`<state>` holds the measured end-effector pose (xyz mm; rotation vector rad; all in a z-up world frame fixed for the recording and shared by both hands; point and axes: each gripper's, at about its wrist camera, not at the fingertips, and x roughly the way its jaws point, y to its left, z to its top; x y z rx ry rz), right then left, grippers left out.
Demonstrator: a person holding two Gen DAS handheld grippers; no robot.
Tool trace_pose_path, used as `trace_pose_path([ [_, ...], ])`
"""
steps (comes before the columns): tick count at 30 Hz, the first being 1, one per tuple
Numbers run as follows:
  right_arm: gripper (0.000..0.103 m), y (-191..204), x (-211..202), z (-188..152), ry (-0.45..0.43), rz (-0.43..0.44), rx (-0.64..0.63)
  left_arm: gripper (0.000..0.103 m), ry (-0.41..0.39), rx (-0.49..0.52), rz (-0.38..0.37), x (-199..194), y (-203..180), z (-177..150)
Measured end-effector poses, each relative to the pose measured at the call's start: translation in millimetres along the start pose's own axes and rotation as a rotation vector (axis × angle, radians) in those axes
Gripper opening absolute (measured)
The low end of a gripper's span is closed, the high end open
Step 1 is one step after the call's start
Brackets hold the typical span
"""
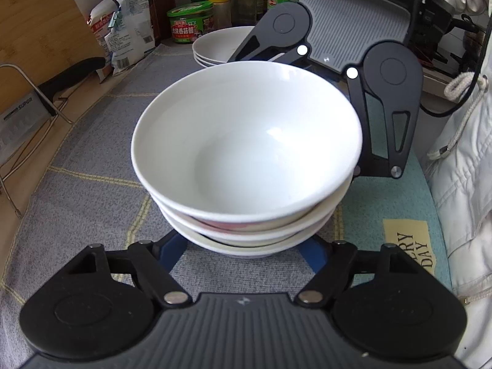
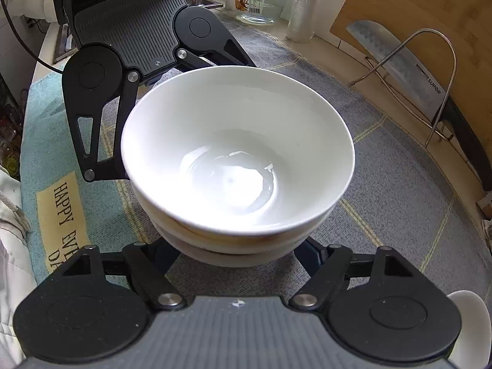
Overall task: Organize plates and bowls
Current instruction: 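Carry the bowl stack with both tools over the flower-print plate stack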
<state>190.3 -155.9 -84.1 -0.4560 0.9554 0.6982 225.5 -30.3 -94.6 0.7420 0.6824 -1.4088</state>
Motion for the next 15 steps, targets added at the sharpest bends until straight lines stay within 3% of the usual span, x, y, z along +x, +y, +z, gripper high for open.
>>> trace_pose_path([
  [15,0.081,1.1,-4.1,4.3,-0.009,0.003,-0.002,0.075,0.019,0.011,0.015,-0.2,-4.1,4.9],
])
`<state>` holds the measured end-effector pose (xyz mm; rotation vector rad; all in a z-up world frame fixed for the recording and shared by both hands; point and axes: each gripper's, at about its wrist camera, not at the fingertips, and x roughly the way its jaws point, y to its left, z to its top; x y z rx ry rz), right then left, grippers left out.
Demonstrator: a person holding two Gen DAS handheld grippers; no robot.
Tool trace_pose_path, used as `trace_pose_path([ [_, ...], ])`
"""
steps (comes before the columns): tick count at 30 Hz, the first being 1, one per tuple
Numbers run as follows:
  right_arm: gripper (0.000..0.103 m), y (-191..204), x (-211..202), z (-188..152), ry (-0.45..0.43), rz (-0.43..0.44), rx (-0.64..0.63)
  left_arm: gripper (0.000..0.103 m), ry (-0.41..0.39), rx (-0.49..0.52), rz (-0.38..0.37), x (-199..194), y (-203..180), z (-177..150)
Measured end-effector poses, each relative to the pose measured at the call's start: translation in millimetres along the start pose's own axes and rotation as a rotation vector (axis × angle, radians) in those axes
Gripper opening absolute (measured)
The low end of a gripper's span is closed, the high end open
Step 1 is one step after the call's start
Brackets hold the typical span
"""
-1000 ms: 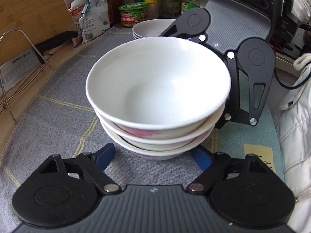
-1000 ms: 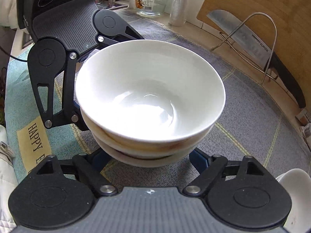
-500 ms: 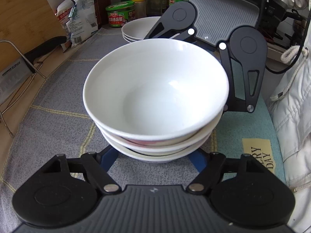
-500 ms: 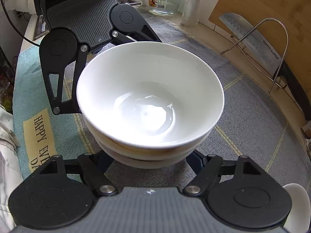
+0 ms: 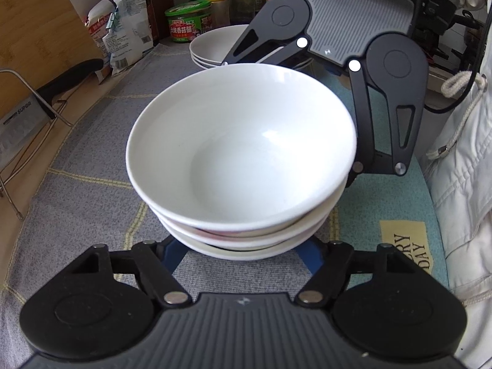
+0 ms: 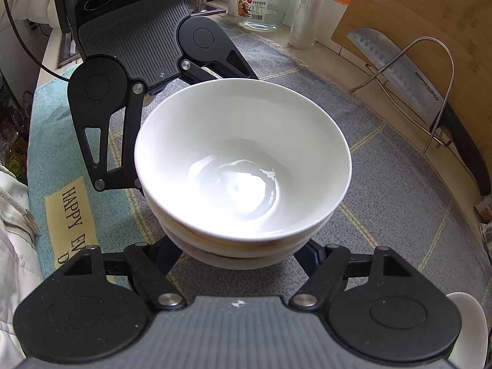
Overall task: Organize plates and bowls
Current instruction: 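Carry the bowl stack with both tools over the flower-print plate stack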
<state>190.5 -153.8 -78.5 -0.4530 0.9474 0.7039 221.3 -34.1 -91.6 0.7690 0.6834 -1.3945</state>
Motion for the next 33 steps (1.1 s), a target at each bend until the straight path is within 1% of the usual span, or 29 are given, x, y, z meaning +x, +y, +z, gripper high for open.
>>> trace_pose_path([
  [10,0.081,3.2,-9.4,-0.4,0.002,0.012,-0.008,0.075,0.013,-0.007,0.020,-4.5,-8.1,6.5],
  [18,0.081,2.8,-31.7,-2.2,-0.006,0.007,-0.045,0.075,0.011,-0.024,0.043,-8.8,-15.9,18.4],
  [27,0.081,-9.4,-64.5,-17.4,-0.025,-0.011,-0.055,0.075,0.013,0.004,0.070,-9.4,-30.6,58.1],
  [33,0.081,-21.7,-86.8,-37.8,-0.037,-0.033,-0.038,0.075,0.013,0.038,0.068,-1.0,-38.2,89.7],
])
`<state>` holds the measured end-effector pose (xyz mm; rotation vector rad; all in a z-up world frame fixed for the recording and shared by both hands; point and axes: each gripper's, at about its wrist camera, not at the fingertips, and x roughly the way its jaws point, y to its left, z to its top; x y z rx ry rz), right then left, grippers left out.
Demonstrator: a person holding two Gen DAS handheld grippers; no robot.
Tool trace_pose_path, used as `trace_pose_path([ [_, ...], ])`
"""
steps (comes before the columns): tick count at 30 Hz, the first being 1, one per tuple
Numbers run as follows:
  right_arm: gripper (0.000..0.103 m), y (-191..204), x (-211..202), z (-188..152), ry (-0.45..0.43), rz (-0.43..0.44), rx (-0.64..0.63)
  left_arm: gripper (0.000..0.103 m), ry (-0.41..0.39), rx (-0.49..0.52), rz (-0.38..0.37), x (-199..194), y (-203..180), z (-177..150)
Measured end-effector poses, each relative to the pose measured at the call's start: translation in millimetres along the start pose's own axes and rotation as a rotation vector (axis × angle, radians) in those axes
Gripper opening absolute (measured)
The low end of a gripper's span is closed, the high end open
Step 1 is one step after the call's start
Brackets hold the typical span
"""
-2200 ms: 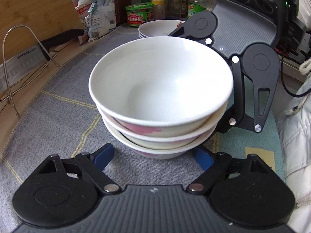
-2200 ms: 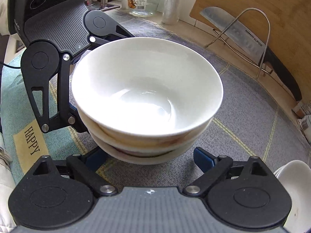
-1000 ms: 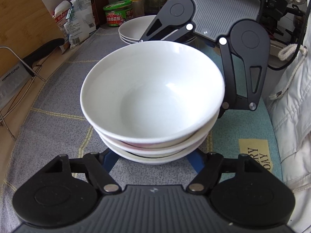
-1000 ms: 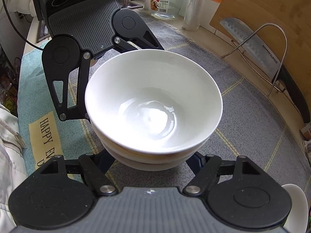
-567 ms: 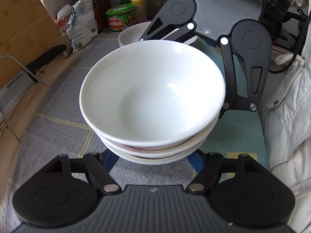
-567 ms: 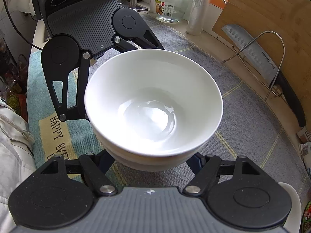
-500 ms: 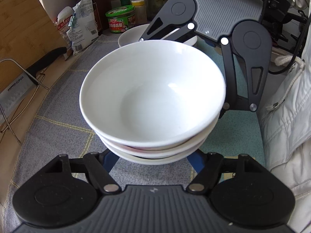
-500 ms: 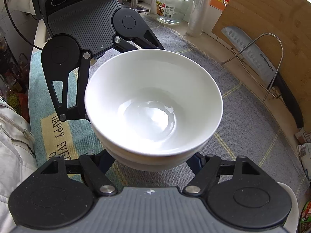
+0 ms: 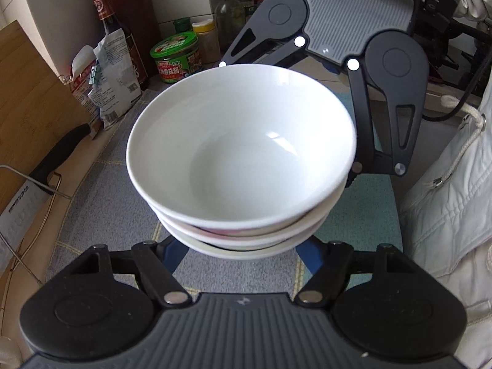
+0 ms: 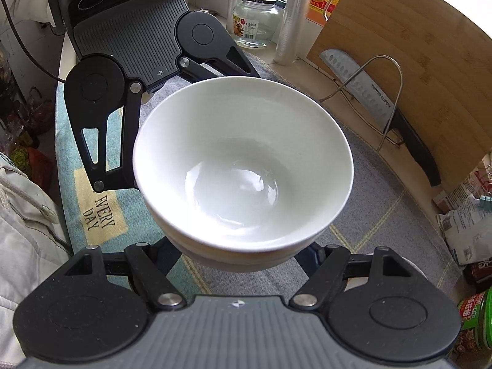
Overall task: Organize plates and bowls
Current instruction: 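Carry the bowl stack with both tools over the flower-print plate stack, then lower the bowl stack onto the plates and open both tools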
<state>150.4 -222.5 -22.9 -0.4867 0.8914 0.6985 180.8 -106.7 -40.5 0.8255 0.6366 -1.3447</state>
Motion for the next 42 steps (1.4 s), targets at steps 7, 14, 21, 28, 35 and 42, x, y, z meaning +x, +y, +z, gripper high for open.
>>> trace_pose_path([
  [7,0.081,-21.0,-24.6,-26.2,0.007,-0.055,0.037,0.075,-0.028,0.050,-0.024,23.6,0.7,42.0],
  [14,0.081,-43.1,-41.0,-52.3,0.026,-0.112,0.077,0.075,-0.048,0.109,-0.042,49.3,1.2,73.5],
  [21,0.081,-66.1,-43.9,-72.5,0.048,-0.143,0.107,0.075,-0.053,0.136,-0.059,75.4,4.8,95.8],
  [28,0.081,-86.2,-37.3,-88.5,0.076,-0.167,0.121,0.075,-0.044,0.144,-0.066,102.9,10.2,112.7],
  [35,0.081,-98.6,-29.5,-99.8,0.088,-0.166,0.136,0.075,-0.025,0.132,-0.068,119.4,14.9,118.0],
  [42,0.081,-105.4,-26.4,-106.2,0.087,-0.144,0.169,0.075,-0.013,0.107,-0.076,126.7,18.2,118.7],
])
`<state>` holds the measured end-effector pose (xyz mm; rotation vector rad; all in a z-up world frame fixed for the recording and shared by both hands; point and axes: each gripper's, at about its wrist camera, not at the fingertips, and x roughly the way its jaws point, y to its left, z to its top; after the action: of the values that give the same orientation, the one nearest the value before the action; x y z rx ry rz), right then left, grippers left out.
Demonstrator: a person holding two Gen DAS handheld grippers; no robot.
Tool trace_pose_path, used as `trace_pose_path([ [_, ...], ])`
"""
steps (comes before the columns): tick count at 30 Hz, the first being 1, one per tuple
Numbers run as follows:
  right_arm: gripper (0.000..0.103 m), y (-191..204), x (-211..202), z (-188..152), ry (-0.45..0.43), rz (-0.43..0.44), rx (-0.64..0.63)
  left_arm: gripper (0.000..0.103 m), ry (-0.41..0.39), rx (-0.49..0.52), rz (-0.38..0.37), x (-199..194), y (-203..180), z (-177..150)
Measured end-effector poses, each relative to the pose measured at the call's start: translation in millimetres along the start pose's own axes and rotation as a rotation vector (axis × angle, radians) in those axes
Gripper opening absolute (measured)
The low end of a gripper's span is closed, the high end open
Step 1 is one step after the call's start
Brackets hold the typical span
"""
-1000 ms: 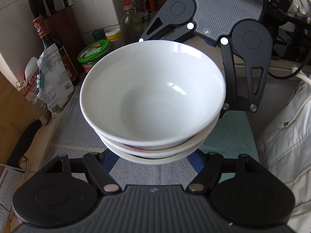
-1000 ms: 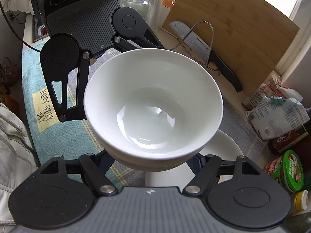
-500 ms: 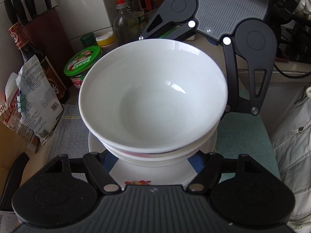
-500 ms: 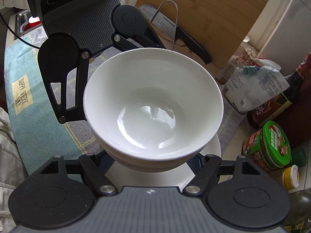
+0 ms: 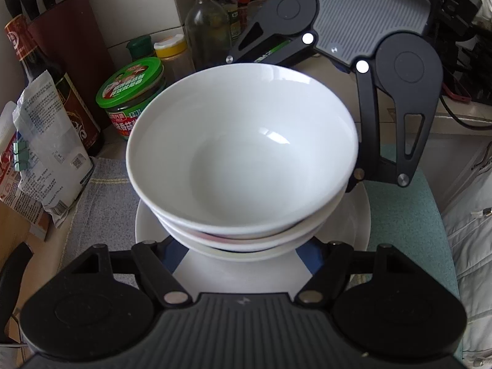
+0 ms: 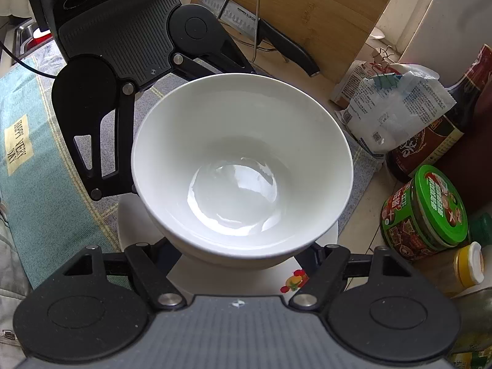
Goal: Organize plates and bowls
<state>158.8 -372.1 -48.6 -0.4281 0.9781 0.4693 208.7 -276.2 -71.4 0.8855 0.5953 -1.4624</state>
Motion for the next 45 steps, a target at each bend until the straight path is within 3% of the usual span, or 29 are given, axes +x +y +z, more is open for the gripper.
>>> trace_pose_path([
  [23,0.081,-1.0,5.4,-1.0,-0.005,-0.002,0.005,0.077,0.007,-0.086,-0.015,11.1,5.6,-5.4],
  [25,0.085,-2.0,5.3,-0.6,-0.013,0.003,0.020,0.079,0.004,-0.089,-0.010,10.8,4.9,-6.0],
  [28,0.101,-3.6,2.5,-0.1,-0.038,-0.007,0.036,0.091,-0.017,-0.080,0.038,5.3,-0.2,-7.6],
  [33,0.103,-0.5,-4.1,-1.0,-0.052,-0.015,0.019,0.095,-0.062,-0.192,0.099,-15.4,-1.9,-17.3],
  [40,0.103,10.2,-11.3,-5.0,-0.049,-0.027,0.043,0.100,-0.129,-0.381,0.333,-57.2,-20.1,-44.2],
  [43,0.103,19.9,-10.6,-1.9,-0.010,-0.107,0.131,0.102,-0.168,-0.429,0.442,-78.6,-35.1,-56.1],
  [45,0.103,32.2,-12.7,-0.1,0.019,-0.166,0.203,0.102,-0.185,-0.447,0.468,-87.7,-43.8,-61.5],
])
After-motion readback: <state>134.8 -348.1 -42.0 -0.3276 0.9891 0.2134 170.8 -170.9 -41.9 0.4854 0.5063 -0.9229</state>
